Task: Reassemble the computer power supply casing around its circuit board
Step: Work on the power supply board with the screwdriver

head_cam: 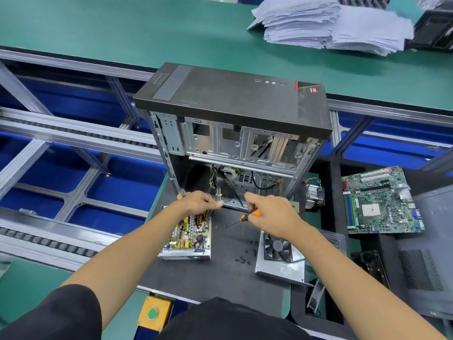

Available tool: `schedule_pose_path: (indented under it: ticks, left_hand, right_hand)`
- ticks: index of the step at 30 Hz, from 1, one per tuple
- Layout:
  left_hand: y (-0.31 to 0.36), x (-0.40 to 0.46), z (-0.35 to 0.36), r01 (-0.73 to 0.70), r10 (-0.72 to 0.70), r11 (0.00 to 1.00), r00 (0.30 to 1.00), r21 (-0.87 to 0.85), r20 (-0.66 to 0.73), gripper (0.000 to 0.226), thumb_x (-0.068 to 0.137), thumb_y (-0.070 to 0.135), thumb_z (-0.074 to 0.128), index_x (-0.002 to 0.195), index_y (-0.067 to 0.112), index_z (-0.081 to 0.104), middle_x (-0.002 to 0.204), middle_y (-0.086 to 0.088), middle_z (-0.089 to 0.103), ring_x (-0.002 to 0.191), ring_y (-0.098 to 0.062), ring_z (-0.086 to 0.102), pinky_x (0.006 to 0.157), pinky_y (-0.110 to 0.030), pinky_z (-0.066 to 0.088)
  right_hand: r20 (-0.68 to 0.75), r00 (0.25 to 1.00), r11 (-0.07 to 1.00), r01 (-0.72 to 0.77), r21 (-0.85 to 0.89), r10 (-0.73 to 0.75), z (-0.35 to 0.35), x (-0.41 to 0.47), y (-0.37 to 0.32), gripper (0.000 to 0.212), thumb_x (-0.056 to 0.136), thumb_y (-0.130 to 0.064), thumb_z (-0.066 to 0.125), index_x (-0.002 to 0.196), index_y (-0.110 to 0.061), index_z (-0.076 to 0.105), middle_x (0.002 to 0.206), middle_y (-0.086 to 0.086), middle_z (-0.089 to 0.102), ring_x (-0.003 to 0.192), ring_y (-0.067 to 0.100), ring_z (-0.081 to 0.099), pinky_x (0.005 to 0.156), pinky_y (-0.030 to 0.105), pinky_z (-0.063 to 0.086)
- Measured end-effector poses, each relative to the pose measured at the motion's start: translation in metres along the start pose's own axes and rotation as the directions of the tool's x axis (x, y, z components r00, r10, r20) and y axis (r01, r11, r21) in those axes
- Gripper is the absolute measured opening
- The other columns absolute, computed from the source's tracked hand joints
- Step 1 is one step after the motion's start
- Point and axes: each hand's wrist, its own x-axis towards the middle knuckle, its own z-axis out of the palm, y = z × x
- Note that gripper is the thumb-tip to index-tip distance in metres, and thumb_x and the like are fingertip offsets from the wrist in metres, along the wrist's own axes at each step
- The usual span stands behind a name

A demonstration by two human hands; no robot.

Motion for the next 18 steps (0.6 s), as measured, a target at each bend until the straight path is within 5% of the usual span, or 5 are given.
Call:
schedule_pose_path:
  ticks: [2, 7, 12, 18]
  left_hand:
    - [0.002, -0.002, 0.007, -0.032, 0.04, 0.995, 0.996, 0.094, -0.08, 0.061, 0.078, 0.082, 0.06, 0.061, 0.024, 0.053, 0.075, 0.015, 0.058, 0.118, -0.022, 0.052, 0.117, -0.056, 0.008]
    - [-0.003, -0.007, 0.027, -0.102, 0.217, 0.935, 0.922, 0.341, -0.32, 0.057, 0.085, 0.068, 0.063, 0.059, 0.021, 0.044, 0.058, 0.011, 0.048, 0.08, -0.003, 0.054, 0.116, -0.054, 0.01]
    - [-0.002, -0.005, 0.032, -0.073, 0.21, 0.926, 0.914, 0.37, -0.346, 0.059, 0.081, 0.079, 0.056, 0.054, 0.028, 0.045, 0.056, 0.016, 0.049, 0.093, -0.005, 0.053, 0.119, -0.053, 0.003]
    - [0.002, -0.004, 0.031, 0.01, 0.122, 0.938, 0.927, 0.348, -0.355, 0.061, 0.077, 0.086, 0.053, 0.066, 0.027, 0.063, 0.079, 0.012, 0.054, 0.104, -0.019, 0.034, 0.114, -0.048, 0.01]
  right_hand:
    - [0.006, 1.0, 1.0, 0.002, -0.011, -0.002, 0.001, 0.001, 0.001, 0.019, 0.076, -0.038, 0.051, 0.081, -0.034, 0.033, 0.055, -0.01, 0.051, 0.052, 0.007, 0.045, 0.049, 0.027, 0.025]
    - [-0.011, 1.0, 1.0, -0.003, -0.008, 0.002, 0.006, 0.003, 0.003, 0.018, 0.074, -0.039, 0.049, 0.08, -0.034, 0.033, 0.055, -0.01, 0.051, 0.051, 0.007, 0.045, 0.049, 0.027, 0.024]
    - [-0.011, 1.0, 1.0, 0.004, -0.025, -0.004, 0.009, 0.002, 0.005, 0.019, 0.074, -0.039, 0.05, 0.081, -0.033, 0.033, 0.054, -0.008, 0.05, 0.051, 0.007, 0.045, 0.049, 0.027, 0.022]
    - [-0.011, 1.0, 1.0, -0.004, -0.022, 0.004, 0.008, 0.005, 0.006, 0.018, 0.074, -0.039, 0.047, 0.08, -0.034, 0.031, 0.054, -0.008, 0.05, 0.052, 0.008, 0.045, 0.049, 0.028, 0.025]
